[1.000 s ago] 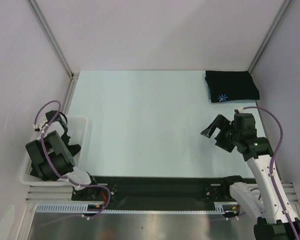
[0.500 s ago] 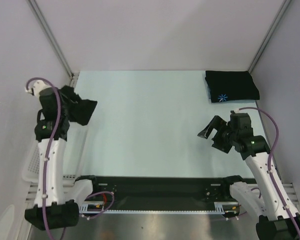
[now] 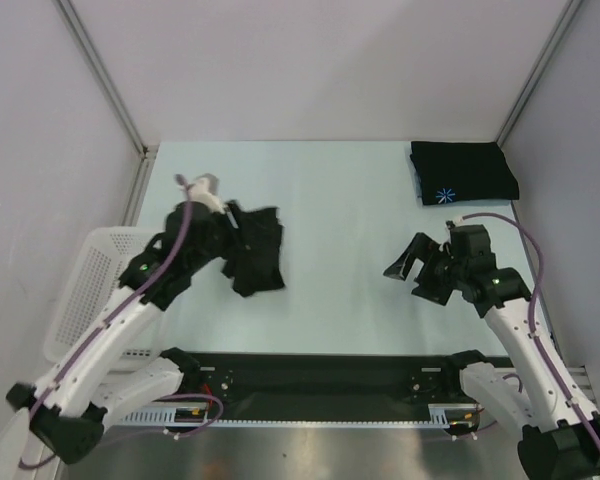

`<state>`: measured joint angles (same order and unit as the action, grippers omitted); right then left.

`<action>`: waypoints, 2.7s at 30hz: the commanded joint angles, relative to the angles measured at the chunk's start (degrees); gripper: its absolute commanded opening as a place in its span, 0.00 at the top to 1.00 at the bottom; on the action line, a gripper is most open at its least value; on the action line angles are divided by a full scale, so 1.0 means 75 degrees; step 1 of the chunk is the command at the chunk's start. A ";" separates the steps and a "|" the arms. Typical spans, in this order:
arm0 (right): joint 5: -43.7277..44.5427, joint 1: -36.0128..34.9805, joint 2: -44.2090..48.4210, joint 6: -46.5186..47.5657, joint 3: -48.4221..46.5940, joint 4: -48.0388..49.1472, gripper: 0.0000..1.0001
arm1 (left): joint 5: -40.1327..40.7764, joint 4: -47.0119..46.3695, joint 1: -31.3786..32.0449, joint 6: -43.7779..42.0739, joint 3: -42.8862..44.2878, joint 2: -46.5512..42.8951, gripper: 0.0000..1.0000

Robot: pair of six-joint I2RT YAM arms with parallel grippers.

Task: Fold and stack the t-shirts
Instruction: Move the tshirt to the center of the board, then flatten the tshirt out

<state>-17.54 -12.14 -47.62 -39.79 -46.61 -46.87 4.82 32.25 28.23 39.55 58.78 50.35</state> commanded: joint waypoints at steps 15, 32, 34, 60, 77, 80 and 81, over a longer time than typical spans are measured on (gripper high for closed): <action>-0.0424 -0.2342 -0.3856 0.0910 -0.0230 0.3611 0.63 | -0.2868 -0.0488 -0.0646 -0.0469 -0.2188 0.1136 0.34; -0.0872 -0.2213 -0.7854 0.2176 -0.2656 0.3659 0.38 | -0.3947 -0.2144 -0.1478 -0.1312 -0.1300 0.4782 0.30; -0.0942 -0.2178 -0.8135 0.2165 -0.2761 0.3730 0.44 | -0.4040 -0.2179 -0.1549 -0.1383 -0.1194 0.5005 0.40; 0.2674 -0.4976 -0.2244 0.2962 -0.5656 0.0601 1.00 | -0.2223 -0.0022 -0.1666 -0.2625 0.2322 -0.0582 1.00; 0.4543 -0.4606 -0.2006 0.3337 -0.7074 0.1633 1.00 | -0.4662 -0.1993 -0.1350 -0.0504 0.2872 0.1941 1.00; 0.4168 -0.3602 -0.1984 0.3442 -0.7332 0.1375 1.00 | -0.4651 -0.2294 -0.0999 -0.0807 0.3165 0.2985 1.00; 0.4028 -0.3318 -0.1937 0.3465 -0.7379 0.1189 1.00 | -0.4569 -0.2366 -0.0859 -0.0936 0.3433 0.3245 1.00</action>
<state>12.75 -42.96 -64.18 -16.10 -97.41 -37.28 -30.24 17.61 19.59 33.54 80.27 70.39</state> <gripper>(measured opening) 0.022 0.015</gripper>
